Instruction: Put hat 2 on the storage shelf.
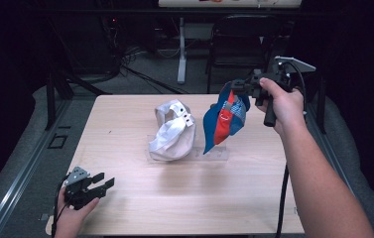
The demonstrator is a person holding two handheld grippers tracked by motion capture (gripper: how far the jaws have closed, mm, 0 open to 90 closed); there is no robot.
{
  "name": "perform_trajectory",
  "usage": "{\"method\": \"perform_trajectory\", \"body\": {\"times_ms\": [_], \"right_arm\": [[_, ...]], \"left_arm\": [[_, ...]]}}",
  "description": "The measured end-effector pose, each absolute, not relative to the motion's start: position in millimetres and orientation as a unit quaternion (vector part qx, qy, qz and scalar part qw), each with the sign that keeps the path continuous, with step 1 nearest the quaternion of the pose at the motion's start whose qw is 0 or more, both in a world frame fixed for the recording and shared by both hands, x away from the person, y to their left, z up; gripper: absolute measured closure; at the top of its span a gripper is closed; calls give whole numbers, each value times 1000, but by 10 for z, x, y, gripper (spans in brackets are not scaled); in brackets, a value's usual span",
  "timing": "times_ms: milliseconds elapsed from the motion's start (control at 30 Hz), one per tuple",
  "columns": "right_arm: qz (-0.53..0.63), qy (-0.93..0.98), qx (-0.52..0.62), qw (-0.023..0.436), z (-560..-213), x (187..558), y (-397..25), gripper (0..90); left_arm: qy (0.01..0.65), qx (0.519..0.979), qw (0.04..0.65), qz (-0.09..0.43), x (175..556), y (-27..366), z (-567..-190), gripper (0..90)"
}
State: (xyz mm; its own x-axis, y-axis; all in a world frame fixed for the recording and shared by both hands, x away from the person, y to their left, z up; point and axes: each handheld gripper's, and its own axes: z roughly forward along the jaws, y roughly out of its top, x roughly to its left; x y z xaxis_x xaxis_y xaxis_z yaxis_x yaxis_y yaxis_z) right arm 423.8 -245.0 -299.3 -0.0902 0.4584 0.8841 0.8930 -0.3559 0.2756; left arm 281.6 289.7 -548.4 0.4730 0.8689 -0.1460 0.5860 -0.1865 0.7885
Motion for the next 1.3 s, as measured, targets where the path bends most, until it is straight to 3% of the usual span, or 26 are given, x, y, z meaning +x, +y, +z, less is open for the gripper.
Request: {"method": "perform_trajectory", "body": {"times_ms": [767,1300], "right_arm": [[-497,-535,-654,199,-3123,4356,-2372,778],[-471,-545,-664,202,-3470,4371,-2337,775]], "left_arm": [[484,754,411,168,2822,2895,-5484,499],[483,754,412,169,2825,2877,-5497,499]]}}
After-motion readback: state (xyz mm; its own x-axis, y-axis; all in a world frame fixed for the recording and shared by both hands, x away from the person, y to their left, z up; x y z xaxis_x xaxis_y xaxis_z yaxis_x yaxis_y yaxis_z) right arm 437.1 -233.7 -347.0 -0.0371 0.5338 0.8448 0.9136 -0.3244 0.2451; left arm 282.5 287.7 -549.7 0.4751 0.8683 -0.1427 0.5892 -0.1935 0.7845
